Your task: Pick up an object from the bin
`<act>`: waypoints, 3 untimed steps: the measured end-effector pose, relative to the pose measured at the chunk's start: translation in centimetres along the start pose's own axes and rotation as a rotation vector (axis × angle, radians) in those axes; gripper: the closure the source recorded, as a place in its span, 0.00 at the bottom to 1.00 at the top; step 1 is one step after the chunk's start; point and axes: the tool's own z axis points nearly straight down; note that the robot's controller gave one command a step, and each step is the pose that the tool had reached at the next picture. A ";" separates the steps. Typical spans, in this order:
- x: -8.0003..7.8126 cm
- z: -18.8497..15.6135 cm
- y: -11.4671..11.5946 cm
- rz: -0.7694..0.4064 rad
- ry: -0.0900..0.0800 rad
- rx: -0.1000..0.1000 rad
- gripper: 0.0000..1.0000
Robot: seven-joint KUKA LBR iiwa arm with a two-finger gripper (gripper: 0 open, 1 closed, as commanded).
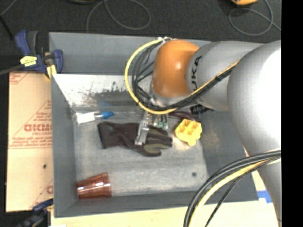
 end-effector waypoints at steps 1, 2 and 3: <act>2.0 3.1 0.4 0.107 0.012 0.003 0.00; 1.1 -0.3 0.7 -0.021 -0.004 0.000 0.00; 2.0 2.5 1.2 0.235 0.003 0.001 0.00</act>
Offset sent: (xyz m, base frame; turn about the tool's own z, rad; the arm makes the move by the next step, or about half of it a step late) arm -0.0097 0.0094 0.0034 -0.0202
